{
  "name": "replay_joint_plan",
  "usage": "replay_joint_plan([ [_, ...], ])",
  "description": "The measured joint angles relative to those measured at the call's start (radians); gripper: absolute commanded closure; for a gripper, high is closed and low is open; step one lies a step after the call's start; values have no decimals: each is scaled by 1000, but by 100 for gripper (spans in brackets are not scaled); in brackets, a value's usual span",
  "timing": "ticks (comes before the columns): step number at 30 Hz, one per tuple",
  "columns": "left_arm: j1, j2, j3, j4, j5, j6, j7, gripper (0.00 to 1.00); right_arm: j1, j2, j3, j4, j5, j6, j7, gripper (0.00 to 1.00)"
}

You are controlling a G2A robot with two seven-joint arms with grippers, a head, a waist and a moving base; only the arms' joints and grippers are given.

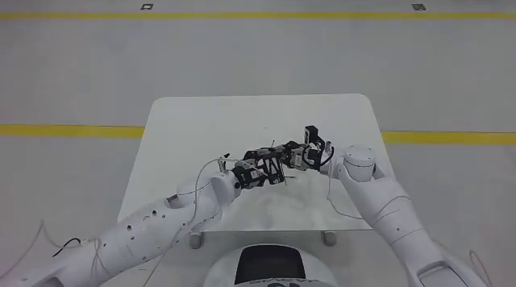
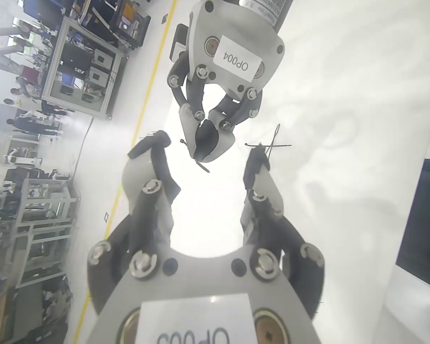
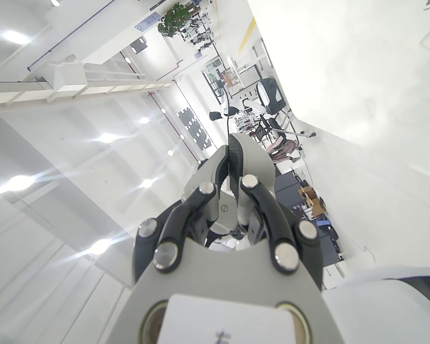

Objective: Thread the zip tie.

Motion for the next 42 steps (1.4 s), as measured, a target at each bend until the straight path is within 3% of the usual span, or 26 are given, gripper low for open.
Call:
replay_joint_plan([
  [10, -8, 1, 15, 6, 0, 7, 2, 77, -11, 7, 5, -16, 0, -4, -1, 100],
  [13, -9, 1, 17, 8, 0, 12, 1, 86, -14, 9, 5, -20, 0, -7, 1, 100],
  [42, -27, 10, 39, 8, 0, 40, -4, 91, -25, 22, 0, -38, 3, -7, -5, 100],
])
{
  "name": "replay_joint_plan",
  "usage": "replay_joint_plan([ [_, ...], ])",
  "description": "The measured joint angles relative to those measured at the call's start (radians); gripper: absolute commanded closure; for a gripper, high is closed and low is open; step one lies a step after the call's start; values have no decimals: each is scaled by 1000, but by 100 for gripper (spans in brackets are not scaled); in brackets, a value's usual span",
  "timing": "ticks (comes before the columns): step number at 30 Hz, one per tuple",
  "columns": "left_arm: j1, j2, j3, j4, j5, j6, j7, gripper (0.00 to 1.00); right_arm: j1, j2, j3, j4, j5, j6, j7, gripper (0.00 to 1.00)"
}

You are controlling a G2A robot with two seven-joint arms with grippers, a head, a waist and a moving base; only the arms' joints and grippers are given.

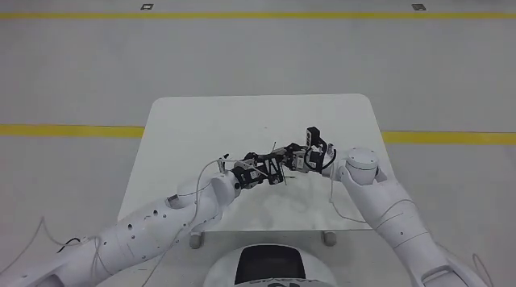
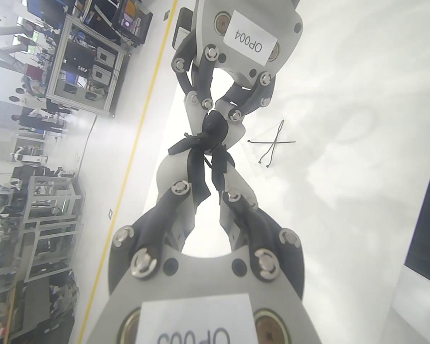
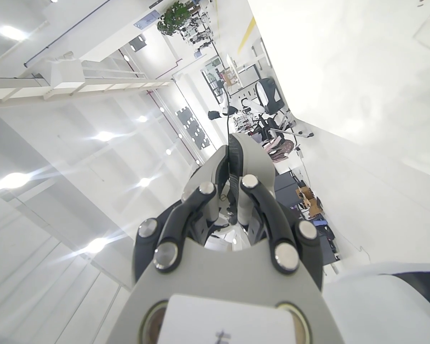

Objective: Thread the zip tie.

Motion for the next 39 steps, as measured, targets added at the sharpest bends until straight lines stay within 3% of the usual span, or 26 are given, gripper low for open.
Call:
replay_joint_plan([
  [6, -2, 1, 3, 1, 0, 2, 1, 90, -2, 3, 2, -5, 1, -1, -5, 100],
  [12, -2, 2, 4, 0, 0, 3, 1, 73, -7, 6, 4, -10, 3, -4, -13, 100],
  [39, -3, 5, 7, 1, 0, 20, 2, 84, -8, 16, -3, -20, 2, 1, -8, 100],
])
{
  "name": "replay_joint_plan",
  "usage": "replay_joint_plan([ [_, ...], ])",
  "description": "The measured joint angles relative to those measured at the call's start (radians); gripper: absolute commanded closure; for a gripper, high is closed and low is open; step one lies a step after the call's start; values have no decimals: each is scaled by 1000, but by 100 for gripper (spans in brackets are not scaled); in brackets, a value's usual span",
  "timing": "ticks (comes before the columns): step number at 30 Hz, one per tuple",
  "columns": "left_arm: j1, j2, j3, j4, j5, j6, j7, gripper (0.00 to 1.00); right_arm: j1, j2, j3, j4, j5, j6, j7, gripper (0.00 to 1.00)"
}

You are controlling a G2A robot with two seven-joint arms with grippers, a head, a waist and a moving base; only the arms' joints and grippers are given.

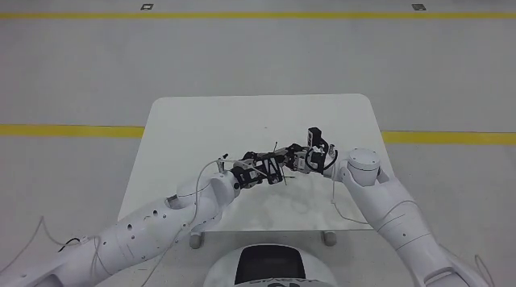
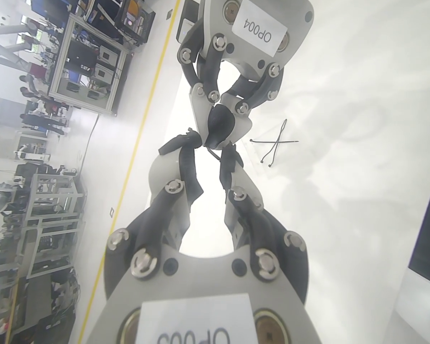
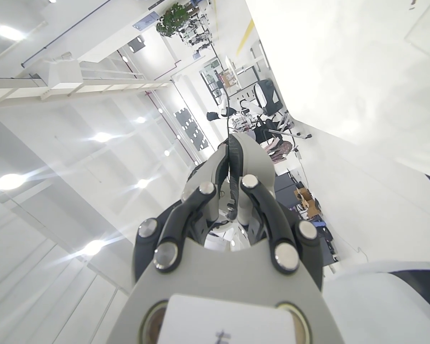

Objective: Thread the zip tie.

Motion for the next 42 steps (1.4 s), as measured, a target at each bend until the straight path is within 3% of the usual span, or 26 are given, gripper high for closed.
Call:
replay_joint_plan([
  [20, 2, -1, -1, -1, 0, -8, -2, 85, 4, 5, -13, -5, -5, -3, 7, 100],
  [23, 1, -1, 0, 0, 0, -10, -2, 89, 4, 6, -13, -7, -5, -6, 7, 100],
  [26, 1, -2, 1, 0, 0, -11, -1, 100, 3, 7, -14, -8, -4, -8, 6, 100],
  [34, 1, -3, 3, 2, 0, -13, 5, 100, 1, 9, -16, -11, -3, -14, 4, 100],
  [35, 0, -3, 3, 2, 0, -14, 6, 100, 1, 9, -16, -11, -3, -14, 5, 88],
  [36, 0, -3, 3, 3, 0, -14, 6, 100, 1, 10, -16, -11, -3, -15, 6, 37],
  [37, 0, -4, 3, 3, 0, -13, 7, 100, 1, 10, -17, -12, -4, -15, 6, 0],
  [42, 23, -3, -29, -1, -52, 3, 30, 100, -4, 12, -15, -25, -15, -22, -9, 0],
])
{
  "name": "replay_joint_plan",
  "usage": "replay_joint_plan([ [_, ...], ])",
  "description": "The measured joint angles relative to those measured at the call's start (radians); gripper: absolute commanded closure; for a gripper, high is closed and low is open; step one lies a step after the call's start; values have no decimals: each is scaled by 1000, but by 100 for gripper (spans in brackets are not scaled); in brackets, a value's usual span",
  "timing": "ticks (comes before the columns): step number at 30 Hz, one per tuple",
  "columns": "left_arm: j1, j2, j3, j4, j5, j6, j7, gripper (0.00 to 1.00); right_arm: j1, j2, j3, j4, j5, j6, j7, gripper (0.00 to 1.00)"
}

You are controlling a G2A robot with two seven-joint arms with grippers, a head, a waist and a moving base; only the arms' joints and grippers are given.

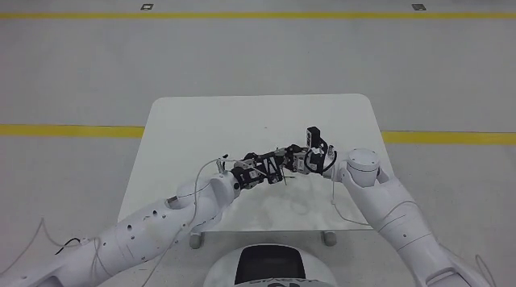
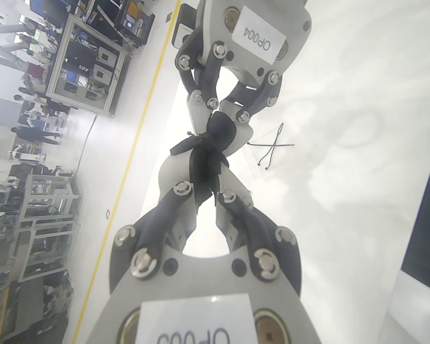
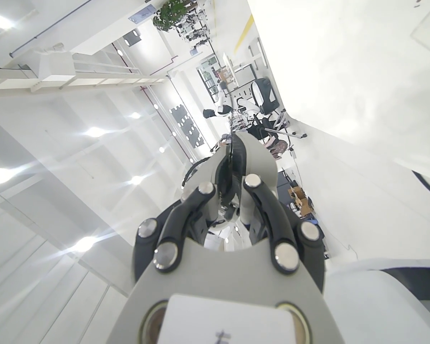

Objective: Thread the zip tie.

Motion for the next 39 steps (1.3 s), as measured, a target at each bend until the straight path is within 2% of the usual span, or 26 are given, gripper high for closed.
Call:
replay_joint_plan([
  [7, 27, 7, -72, 7, -125, -20, 38, 100, -23, 9, 20, -37, -27, -26, -24, 0],
  [14, 53, 13, -133, 18, -240, -54, 24, 100, -59, 21, 47, -94, -71, -59, -58, 0],
  [19, 70, 12, -160, 27, -302, -57, 14, 100, -80, 28, 62, -124, -103, -67, -80, 0],
  [23, 95, 6, -187, 45, -426, -45, 46, 100, -100, 34, 77, -151, -102, -118, -51, 0],
  [27, 111, 3, -201, 60, -482, -43, 52, 100, -109, 39, 86, -165, -119, -145, -35, 0],
  [31, 127, -1, -215, 63, -541, -15, 68, 100, -109, 39, 86, -164, -118, -144, -35, 0],
  [39, 128, -2, -215, 65, -540, -13, 65, 100, -109, 39, 86, -164, -118, -144, -35, 0],
])
